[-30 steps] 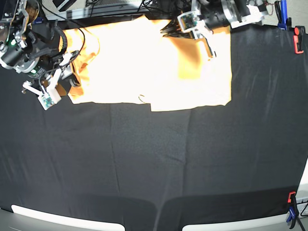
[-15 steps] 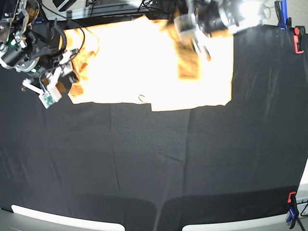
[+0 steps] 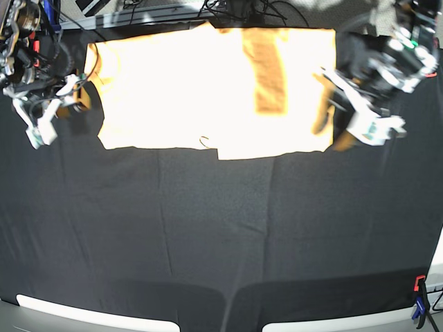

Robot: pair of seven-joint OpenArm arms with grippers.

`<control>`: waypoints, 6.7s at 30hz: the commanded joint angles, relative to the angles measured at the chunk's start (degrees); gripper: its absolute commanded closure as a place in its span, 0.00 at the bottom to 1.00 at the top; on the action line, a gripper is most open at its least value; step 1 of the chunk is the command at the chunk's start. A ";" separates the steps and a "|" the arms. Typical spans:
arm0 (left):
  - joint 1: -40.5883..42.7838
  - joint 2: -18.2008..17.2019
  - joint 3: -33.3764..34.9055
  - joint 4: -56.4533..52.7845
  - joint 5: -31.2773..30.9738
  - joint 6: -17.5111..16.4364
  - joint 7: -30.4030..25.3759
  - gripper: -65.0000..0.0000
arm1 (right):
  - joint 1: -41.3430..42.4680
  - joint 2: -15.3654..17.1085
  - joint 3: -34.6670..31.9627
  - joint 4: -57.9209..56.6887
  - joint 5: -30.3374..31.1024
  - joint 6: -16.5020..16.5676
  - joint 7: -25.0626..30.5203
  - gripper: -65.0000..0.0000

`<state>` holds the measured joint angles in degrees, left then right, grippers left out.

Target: Layout the t-shirt on the table in an organized manner, then fold the t-shirt properly

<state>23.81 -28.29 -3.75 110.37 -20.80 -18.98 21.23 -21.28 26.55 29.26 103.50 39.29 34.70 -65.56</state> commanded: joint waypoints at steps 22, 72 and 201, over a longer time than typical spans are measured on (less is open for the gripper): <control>-0.48 -0.13 -12.28 -26.67 -18.91 -20.31 4.26 0.56 | 0.33 -2.27 -3.74 -11.82 10.80 5.30 4.85 0.54; -0.46 -0.13 -12.28 -26.67 -18.25 -20.33 4.50 0.56 | 4.24 -17.03 -8.52 13.49 7.58 3.85 0.61 1.00; 6.08 4.17 -7.43 -9.53 -46.82 -21.02 43.41 0.89 | 13.84 -13.81 -12.79 10.54 3.15 1.53 4.74 0.56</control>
<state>29.82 -23.53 -10.92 99.77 -66.17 -39.48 65.52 -8.25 12.21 16.25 112.95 41.47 35.83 -62.06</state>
